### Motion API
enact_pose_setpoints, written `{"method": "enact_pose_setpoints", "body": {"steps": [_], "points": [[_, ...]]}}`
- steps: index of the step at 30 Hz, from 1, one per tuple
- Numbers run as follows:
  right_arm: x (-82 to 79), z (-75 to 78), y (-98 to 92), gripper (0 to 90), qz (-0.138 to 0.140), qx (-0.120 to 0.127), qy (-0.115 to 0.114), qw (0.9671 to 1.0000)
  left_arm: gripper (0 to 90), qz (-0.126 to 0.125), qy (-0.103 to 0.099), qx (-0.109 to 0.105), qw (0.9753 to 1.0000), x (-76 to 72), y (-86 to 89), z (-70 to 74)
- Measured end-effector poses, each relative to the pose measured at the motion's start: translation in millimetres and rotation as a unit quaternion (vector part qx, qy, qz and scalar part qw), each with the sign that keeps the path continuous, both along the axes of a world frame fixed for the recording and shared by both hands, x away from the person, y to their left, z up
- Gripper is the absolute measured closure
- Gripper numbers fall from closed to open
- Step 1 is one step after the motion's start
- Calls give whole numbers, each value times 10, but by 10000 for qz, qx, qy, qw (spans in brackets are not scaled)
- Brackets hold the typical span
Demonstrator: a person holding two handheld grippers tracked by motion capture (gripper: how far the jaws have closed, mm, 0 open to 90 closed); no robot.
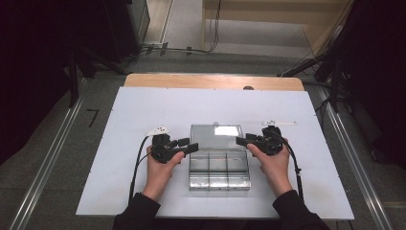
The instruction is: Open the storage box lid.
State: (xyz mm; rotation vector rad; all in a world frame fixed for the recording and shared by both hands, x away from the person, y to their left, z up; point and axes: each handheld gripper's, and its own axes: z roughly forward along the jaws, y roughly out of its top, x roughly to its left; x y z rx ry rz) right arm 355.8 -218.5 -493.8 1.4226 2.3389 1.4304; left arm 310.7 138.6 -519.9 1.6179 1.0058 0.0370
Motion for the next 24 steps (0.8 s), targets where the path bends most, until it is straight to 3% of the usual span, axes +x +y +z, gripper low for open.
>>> {"method": "enact_pose_setpoints", "body": {"steps": [3,7,13,24], "points": [[-70,58,-17,294,106,-139,-225,9996,311,-68,-176,12,9998,-53,10,55],[-176,125,-71,239,197,-151,-477,9986,239,-137,-354,-14,9993,-133,42,111],[-315,177,-171,169,249,-284,-655,9971,138,-200,-541,-7,9983,-257,94,170],[-549,192,-298,89,444,-537,-917,9933,45,-341,-863,267,9953,-490,155,266]]}}
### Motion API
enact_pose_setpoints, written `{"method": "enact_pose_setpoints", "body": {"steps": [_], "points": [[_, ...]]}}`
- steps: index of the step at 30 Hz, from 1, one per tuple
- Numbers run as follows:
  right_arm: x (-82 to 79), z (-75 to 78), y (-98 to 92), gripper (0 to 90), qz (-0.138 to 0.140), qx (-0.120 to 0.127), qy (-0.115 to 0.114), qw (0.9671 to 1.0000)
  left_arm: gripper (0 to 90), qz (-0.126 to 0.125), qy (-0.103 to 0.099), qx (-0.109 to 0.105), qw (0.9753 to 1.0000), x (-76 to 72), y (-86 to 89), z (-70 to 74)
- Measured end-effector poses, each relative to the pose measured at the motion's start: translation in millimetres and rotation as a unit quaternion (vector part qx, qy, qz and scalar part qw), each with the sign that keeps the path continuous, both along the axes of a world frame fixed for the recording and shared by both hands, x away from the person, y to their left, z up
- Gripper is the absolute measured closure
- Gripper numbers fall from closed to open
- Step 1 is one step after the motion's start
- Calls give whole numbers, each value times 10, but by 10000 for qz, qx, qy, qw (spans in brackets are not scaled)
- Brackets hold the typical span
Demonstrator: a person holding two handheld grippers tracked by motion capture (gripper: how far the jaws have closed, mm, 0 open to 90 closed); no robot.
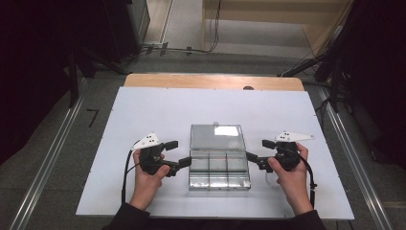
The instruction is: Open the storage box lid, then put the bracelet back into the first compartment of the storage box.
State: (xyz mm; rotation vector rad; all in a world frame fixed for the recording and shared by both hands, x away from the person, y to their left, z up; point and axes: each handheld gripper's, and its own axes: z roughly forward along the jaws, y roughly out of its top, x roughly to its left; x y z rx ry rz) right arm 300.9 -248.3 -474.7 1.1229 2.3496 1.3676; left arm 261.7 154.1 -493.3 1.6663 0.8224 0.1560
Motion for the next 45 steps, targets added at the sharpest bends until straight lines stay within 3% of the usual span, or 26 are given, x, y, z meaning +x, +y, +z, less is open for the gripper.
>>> {"method": "enact_pose_setpoints", "body": {"steps": [9,13,20,30,37,45], "points": [[-183,-27,-125,2,11,-101,-196,9998,0,-104,-196,136,9997,-144,33,32],[-227,-30,-193,1,-12,-227,-197,9995,0,-115,-234,156,9995,-190,57,37],[-299,-55,-386,2,-121,-119,-234,9996,0,-163,-321,243,9991,-270,117,-8],[-330,-147,-573,49,-304,-208,-159,9992,0,-26,-430,334,9985,-410,290,-46],[-331,-193,-695,151,-502,-309,-150,9981,0,83,-496,380,9980,-496,390,-61],[-353,-244,-804,349,-761,-450,-121,9960,0,202,-472,482,9975,-543,493,-106]]}}
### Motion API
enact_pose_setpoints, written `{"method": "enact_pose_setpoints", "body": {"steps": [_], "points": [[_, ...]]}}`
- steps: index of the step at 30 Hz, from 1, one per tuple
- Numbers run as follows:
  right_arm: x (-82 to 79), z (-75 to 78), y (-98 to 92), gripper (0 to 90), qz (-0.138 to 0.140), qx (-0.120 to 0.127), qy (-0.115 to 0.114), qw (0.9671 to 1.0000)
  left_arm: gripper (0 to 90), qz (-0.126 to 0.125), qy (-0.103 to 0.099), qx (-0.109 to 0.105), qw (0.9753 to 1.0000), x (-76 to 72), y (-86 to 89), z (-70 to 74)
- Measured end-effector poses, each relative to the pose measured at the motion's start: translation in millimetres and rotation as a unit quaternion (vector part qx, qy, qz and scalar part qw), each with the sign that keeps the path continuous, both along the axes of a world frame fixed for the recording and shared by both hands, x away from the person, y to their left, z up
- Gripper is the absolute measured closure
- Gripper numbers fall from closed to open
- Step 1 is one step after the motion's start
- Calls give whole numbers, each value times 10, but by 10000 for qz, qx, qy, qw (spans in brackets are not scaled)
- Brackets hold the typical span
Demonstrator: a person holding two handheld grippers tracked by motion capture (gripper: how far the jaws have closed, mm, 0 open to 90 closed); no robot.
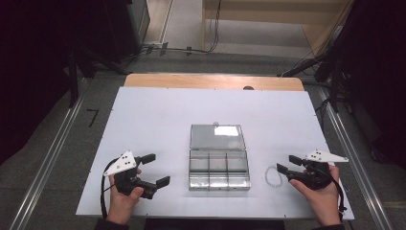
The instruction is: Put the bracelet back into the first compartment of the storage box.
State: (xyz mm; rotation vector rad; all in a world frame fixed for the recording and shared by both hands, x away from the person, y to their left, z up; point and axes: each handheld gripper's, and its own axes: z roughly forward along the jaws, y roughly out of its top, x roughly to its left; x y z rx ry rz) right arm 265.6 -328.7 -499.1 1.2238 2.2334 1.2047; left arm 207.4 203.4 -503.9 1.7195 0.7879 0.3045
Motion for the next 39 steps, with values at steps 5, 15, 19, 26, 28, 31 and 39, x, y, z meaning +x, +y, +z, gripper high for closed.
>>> {"method": "enact_pose_setpoints", "body": {"steps": [5,15,19,26,28,31,39], "points": [[-2,-31,-46,483,-10,10,67,10000,0,84,9,22,10000,-17,71,-25],[20,-117,-97,628,-59,8,155,9999,0,275,49,141,9995,-51,234,-98],[29,-148,-137,668,-77,61,212,9997,0,340,60,129,9993,-46,274,-122],[39,-156,-130,710,54,168,231,9996,0,369,130,204,9990,-19,267,-186],[47,-167,-100,717,95,143,267,9995,0,371,159,191,9990,-7,267,-211],[60,-190,-58,723,123,101,296,9994,0,386,159,218,9989,-2,263,-220],[126,-293,37,774,91,53,432,9990,0,354,176,103,9992,-1,280,-247]]}}
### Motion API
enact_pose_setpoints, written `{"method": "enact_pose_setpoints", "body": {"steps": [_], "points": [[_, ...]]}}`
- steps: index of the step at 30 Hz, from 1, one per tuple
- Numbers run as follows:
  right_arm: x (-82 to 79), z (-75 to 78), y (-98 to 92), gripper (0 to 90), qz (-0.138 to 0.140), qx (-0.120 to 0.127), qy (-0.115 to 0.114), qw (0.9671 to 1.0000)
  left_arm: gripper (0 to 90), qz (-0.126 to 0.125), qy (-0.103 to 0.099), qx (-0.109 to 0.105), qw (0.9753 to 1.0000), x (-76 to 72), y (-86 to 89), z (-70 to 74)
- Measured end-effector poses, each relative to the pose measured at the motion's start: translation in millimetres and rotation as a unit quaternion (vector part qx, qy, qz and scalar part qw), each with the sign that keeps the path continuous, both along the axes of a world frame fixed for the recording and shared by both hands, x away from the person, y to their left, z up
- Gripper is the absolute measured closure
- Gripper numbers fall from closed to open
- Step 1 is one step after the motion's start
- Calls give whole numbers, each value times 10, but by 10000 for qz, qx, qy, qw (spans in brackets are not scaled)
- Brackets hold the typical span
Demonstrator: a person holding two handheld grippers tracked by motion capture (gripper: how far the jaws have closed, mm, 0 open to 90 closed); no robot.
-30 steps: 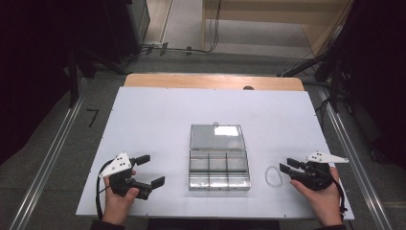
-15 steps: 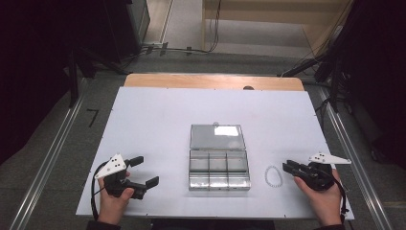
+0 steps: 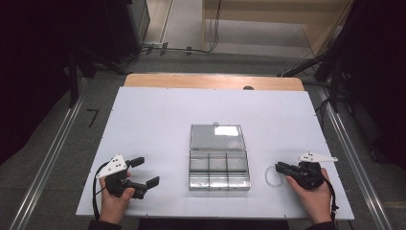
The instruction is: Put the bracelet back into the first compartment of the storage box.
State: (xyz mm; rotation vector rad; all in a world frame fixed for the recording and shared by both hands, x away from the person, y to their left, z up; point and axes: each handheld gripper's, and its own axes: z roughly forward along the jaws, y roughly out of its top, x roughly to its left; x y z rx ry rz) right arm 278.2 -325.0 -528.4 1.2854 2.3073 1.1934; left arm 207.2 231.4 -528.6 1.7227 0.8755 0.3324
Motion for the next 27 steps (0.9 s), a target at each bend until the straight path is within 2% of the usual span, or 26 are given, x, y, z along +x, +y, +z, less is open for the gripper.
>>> {"method": "enact_pose_setpoints", "body": {"steps": [5,11,15,18,22,27], "points": [[29,-15,23,800,-53,-1,-17,10000,0,-39,11,62,10000,-6,-19,-6],[41,-34,41,830,-75,-82,0,9999,0,-55,28,-14,10000,2,-6,-9],[29,-31,78,831,-37,-314,-104,9994,3,-68,34,-7,10000,3,-11,-11],[34,-42,64,829,-98,-157,-23,9998,17,-84,29,-3,10000,4,-17,-11],[19,-43,78,834,-161,-171,-53,9997,17,-91,30,-7,10000,4,-16,-11],[28,-53,36,836,-206,83,43,9997,17,-106,9,-18,9999,3,-15,-11]]}}
